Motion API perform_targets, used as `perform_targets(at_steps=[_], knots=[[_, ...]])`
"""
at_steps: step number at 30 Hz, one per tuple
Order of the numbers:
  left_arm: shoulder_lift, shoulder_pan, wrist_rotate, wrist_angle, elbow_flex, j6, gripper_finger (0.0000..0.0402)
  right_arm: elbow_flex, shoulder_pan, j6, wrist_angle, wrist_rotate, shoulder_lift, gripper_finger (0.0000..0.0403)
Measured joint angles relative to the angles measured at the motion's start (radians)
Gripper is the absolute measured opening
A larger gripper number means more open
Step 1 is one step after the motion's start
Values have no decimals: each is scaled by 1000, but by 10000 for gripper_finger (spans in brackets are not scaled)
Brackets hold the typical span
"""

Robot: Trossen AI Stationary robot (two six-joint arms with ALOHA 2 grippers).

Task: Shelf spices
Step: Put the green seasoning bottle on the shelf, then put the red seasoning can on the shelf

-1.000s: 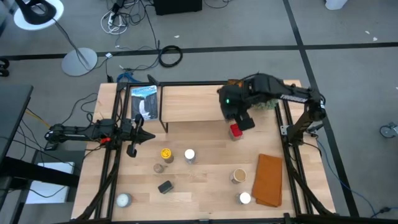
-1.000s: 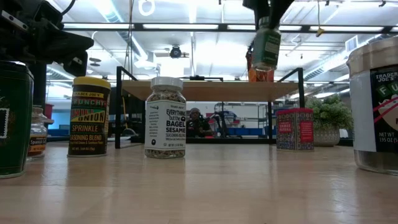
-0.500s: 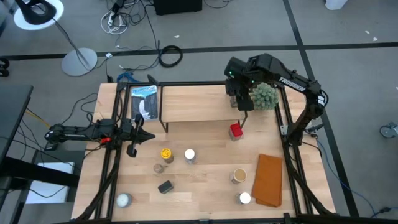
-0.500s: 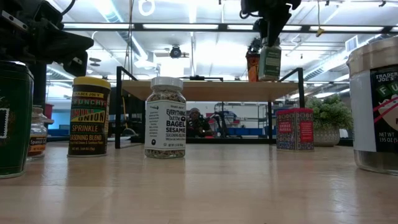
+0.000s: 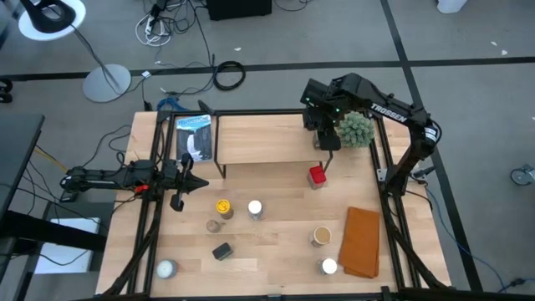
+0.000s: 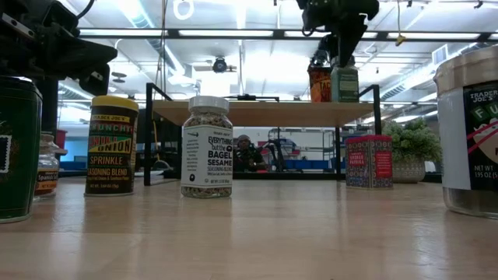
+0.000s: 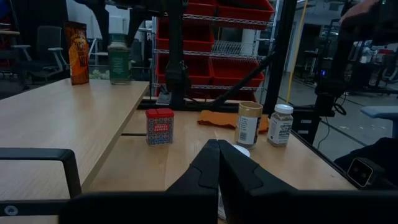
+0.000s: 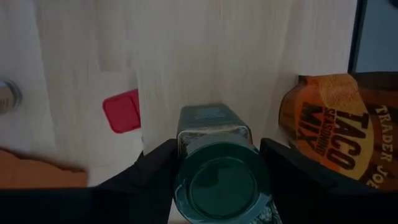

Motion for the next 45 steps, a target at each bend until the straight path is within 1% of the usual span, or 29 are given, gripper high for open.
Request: perform_targets(at_steps=[14, 24, 29, 33, 38, 42, 45], knots=[[0, 0, 0, 0, 0, 0, 7, 3, -13, 0, 17, 1, 0, 259], [0, 0, 0, 0, 0, 0, 7, 75, -33, 5, 11, 3, 0, 286], [0, 0, 0, 0, 0, 0, 7, 132, -32, 6, -16, -3, 0, 293], [0, 0, 0, 0, 0, 0, 7, 150, -22, 9, -14, -7, -27, 292], [0, 0, 0, 0, 0, 0, 7, 152, -4, 26, -15, -12, -100, 282], [0, 0, 0, 0, 0, 0, 7, 152, 28, 111, -15, -12, -178, 264], [0, 0, 0, 0, 0, 0, 7, 151, 71, 222, -14, -12, -230, 239]])
